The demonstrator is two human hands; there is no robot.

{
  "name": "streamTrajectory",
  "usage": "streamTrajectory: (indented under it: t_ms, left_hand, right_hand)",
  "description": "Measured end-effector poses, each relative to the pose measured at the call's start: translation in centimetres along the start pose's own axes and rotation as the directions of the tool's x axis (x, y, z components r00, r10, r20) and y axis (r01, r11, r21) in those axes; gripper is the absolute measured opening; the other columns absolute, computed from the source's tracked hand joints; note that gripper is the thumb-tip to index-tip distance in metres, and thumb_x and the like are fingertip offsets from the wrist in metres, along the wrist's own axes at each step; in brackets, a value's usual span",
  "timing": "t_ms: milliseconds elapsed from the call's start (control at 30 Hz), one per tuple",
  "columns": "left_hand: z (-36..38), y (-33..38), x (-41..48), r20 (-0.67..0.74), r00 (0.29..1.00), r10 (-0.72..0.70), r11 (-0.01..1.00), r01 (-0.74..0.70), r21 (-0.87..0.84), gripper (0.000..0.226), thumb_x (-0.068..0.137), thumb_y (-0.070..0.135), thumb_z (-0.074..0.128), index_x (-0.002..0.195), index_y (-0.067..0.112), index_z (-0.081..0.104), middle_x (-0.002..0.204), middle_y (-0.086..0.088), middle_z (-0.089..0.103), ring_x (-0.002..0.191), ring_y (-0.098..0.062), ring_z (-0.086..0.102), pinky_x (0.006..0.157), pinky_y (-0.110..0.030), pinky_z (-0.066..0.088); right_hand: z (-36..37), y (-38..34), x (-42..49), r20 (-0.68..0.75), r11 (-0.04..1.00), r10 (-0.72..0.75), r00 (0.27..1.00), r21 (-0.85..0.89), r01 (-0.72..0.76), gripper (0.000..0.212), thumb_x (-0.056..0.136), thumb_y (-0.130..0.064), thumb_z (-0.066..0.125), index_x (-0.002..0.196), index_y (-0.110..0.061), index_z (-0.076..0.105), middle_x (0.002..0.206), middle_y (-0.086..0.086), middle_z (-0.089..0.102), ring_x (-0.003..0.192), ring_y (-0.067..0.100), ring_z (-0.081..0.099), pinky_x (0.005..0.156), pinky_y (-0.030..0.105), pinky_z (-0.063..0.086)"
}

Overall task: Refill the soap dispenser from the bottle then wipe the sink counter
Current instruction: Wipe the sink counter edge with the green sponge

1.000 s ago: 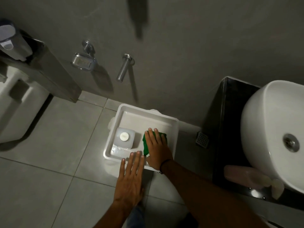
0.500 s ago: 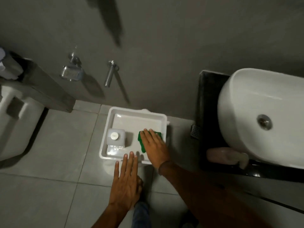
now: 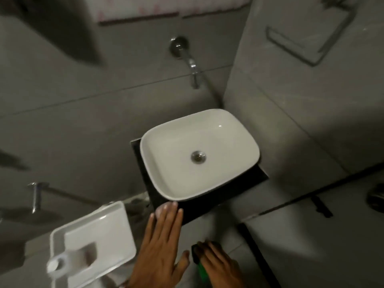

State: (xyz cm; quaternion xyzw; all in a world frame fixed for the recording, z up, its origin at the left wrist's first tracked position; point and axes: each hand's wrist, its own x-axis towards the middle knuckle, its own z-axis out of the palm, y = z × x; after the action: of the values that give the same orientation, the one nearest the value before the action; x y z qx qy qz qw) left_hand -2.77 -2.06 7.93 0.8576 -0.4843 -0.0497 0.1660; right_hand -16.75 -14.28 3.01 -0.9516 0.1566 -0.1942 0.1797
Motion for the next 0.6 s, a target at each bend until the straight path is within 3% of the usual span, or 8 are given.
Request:
streamTrajectory:
  t_ms: [33,67,100,133,167,333,500,600]
  left_hand:
    - [0.7,1.2,3.0,0.006,0.998,0.067,0.998,-0.067,-0.007,0.094,0.091,0.057,0.052,0.166,0.010,0.020,0.176,-0.009,0.013,0.162,-0.031,0.014,0.125,-0.053,0.016]
    - [1.5,2.5,6.2,0.026,0.992,0.124,0.992,-0.125,0.006,0.093,0.093,0.057,0.050,0.167,0.011,0.014,0.177,-0.008,0.009,0.163,-0.030,0.009,0.126,-0.054,0.014]
    - [2.2,3.5,9.1,0.053,0.984,0.171,0.984,-0.173,0.039,0.092,0.095,0.056,0.048,0.167,0.011,0.011,0.177,-0.008,0.006,0.163,-0.030,0.006,0.126,-0.055,0.012]
    - [3.0,4.6,12.3,0.090,0.973,0.214,0.972,-0.221,0.075,0.091,0.096,0.056,0.046,0.167,0.011,0.011,0.177,-0.008,0.004,0.163,-0.030,0.005,0.126,-0.056,0.012]
    - [3.9,5.7,15.4,0.130,0.957,0.261,0.956,-0.275,0.103,0.089,0.097,0.056,0.045,0.167,0.011,0.012,0.177,-0.010,0.005,0.163,-0.031,0.005,0.126,-0.057,0.014]
    - [8.3,8.1,26.6,0.265,0.876,0.403,0.867,-0.458,0.196,0.080,0.101,0.052,0.048,0.164,0.007,0.027,0.173,-0.014,0.023,0.161,-0.034,0.018,0.126,-0.059,0.022]
    - [10.7,8.0,31.8,0.334,0.845,0.417,0.840,-0.499,0.212,0.073,0.107,0.053,0.025,0.165,0.009,0.021,0.174,-0.011,0.018,0.161,-0.031,0.016,0.127,-0.058,0.021]
    - [11.6,7.3,32.3,0.336,0.838,0.431,0.844,-0.506,0.179,0.072,0.108,0.049,0.027,0.167,0.013,0.011,0.177,-0.008,0.008,0.163,-0.028,0.007,0.128,-0.058,0.018]
  right_hand:
    - [-1.6,3.0,-0.7,0.197,0.993,0.032,0.980,-0.120,-0.008,0.091,0.100,-0.032,-0.002,0.072,-0.023,0.085,0.084,-0.016,0.078,0.083,0.009,0.075,0.096,0.023,0.047]
    - [-2.9,6.1,-1.0,0.312,0.975,0.101,0.945,-0.221,-0.031,0.065,0.103,-0.029,0.019,0.098,-0.027,0.083,0.104,-0.014,0.078,0.100,0.011,0.074,0.105,0.025,0.042]
    - [-3.2,9.3,0.0,0.335,0.954,0.117,0.935,-0.300,-0.012,0.040,0.096,-0.028,0.042,0.112,-0.028,0.079,0.115,-0.011,0.076,0.111,0.014,0.070,0.108,0.027,0.041]
    - [-3.9,12.8,0.6,0.424,0.950,0.118,0.898,-0.310,0.021,0.037,0.083,-0.031,0.063,0.118,-0.027,0.076,0.120,-0.009,0.074,0.117,0.016,0.067,0.106,0.028,0.046]
    - [-4.4,15.4,1.8,0.515,0.954,0.171,0.840,-0.301,-0.010,0.048,0.072,-0.031,0.074,0.120,-0.026,0.075,0.124,-0.007,0.073,0.119,0.018,0.067,0.102,0.031,0.052]
    - [-6.0,24.8,8.3,0.423,0.946,0.212,0.881,-0.315,-0.076,0.059,0.080,-0.011,0.038,0.131,-0.014,0.068,0.134,0.004,0.067,0.124,0.026,0.065,0.102,0.041,0.054]
    - [-4.5,30.9,14.1,0.334,0.918,0.252,0.908,-0.378,-0.116,0.052,0.089,-0.011,0.037,0.131,-0.013,0.068,0.134,0.007,0.067,0.127,0.030,0.062,0.098,0.044,0.056]
    - [-2.6,32.4,15.8,0.326,0.911,0.269,0.906,-0.391,-0.130,0.043,0.094,-0.017,0.041,0.124,-0.015,0.072,0.128,0.006,0.071,0.124,0.031,0.064,0.098,0.045,0.056]
